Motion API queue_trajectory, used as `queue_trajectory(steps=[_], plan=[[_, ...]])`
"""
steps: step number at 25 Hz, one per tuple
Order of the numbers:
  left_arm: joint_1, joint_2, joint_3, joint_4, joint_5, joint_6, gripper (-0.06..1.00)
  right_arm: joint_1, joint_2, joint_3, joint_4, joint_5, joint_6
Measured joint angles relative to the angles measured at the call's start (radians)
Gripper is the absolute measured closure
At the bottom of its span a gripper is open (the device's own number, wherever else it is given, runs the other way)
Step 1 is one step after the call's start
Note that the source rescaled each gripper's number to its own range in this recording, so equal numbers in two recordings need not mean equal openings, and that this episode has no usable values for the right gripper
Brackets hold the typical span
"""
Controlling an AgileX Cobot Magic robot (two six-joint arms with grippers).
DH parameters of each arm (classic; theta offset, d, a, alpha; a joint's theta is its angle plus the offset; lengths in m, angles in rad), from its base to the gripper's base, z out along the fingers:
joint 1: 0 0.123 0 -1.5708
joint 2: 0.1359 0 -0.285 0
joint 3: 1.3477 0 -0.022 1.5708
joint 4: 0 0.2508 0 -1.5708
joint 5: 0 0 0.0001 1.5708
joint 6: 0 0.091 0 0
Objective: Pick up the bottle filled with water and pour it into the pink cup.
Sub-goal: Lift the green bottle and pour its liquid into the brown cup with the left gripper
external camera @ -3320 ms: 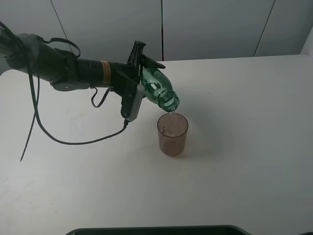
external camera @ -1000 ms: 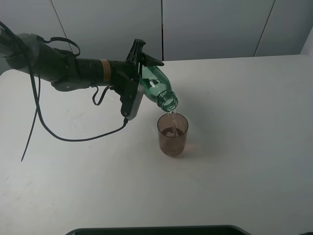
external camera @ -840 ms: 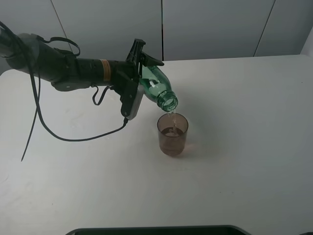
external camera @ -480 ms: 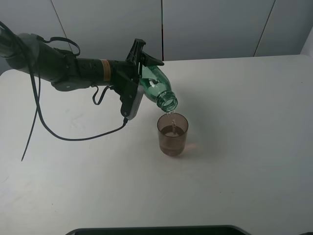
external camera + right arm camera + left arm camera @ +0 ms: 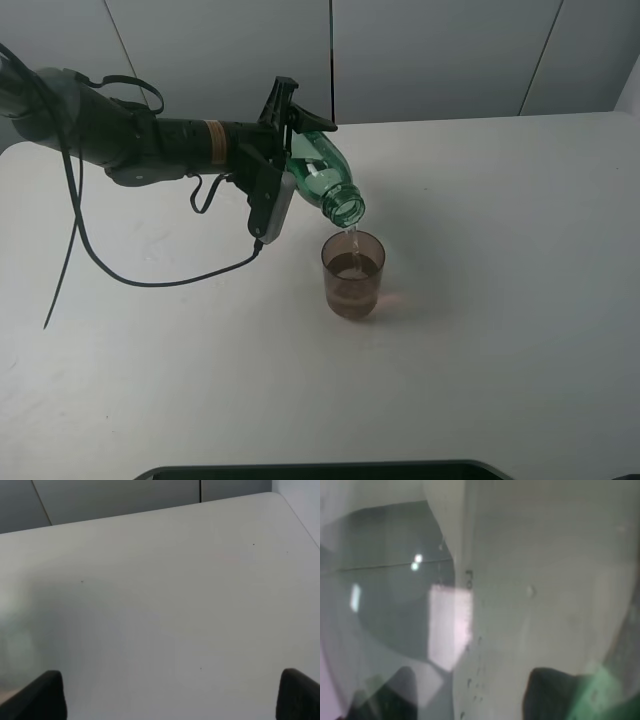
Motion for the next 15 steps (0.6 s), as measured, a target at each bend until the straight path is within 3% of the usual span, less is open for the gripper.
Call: queue_trajectory(steps=[15], plan=[[0.000,0.000,0.000,-0.005,-0.007,0.017,0.94,0.000,0.000,0.000,0.000,0.000,0.000]])
